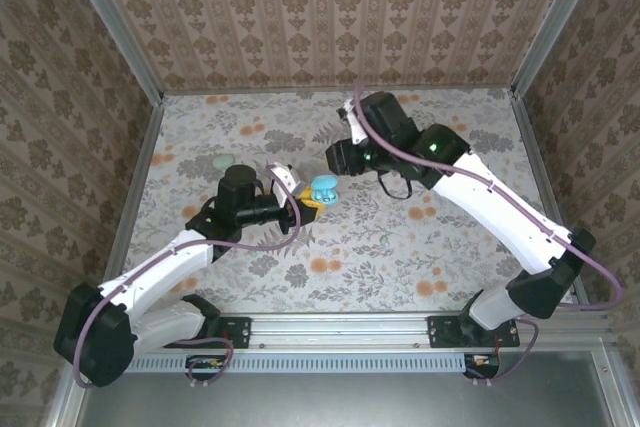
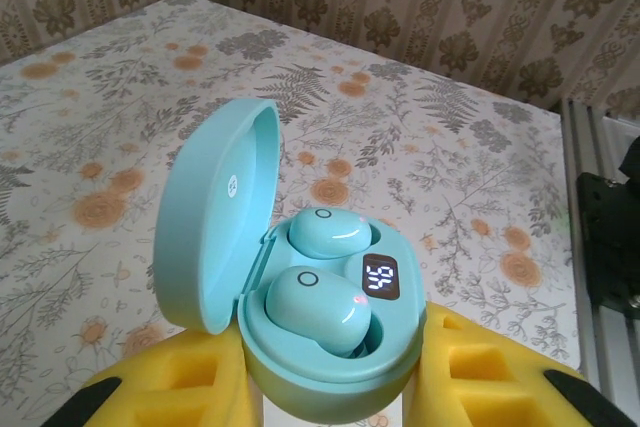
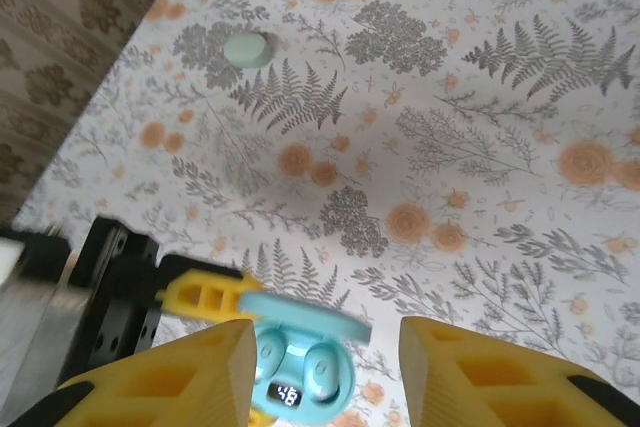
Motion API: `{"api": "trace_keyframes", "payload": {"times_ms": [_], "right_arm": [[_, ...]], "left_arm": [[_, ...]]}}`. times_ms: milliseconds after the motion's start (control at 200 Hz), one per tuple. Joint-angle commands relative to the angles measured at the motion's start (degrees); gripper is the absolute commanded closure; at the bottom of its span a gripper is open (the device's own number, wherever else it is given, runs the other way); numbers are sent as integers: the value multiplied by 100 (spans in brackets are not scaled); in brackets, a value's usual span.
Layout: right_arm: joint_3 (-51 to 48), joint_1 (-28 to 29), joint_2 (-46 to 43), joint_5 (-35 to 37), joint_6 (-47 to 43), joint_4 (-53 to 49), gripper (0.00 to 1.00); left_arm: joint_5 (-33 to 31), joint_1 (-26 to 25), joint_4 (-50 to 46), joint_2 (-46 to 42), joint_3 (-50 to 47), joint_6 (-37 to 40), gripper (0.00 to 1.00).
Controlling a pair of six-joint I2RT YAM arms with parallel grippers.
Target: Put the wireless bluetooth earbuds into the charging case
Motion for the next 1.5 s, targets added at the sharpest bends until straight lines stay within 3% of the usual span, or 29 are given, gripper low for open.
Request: {"api": "trace_keyframes", "payload": {"times_ms": [0,320,555,685,805,940,1155,1495], "right_arm": [[-8,-309,279,-1494,302,355,60],[-117,-348,546,-2378,439,301,63],[-712,-348,17,-2722,589,292,65],[-1141,-412,-591,-2388,765,458,62],[-1812,-681,-1255,-2118,1321,1068,53],[-2585,-927,-1600,-2335,2094,1994,45],[-3089,-924,-1352,-3256,3010,3189,38],[-3300,-815,-1009,-3727,3666,4103,34]], "left_arm": [[349,-60,220,-221,211,-142,100],[419,-79,238,-241,306,-180,100],[249,-75,320,-241,304,-243,100],[206,-71,515,-241,241,-363,100],[214,-71,665,-245,230,-481,100],[200,-71,819,-275,218,-608,100],[215,-71,911,-317,257,-721,100],[129,-77,1231,-165,290,-1040,100]]}}
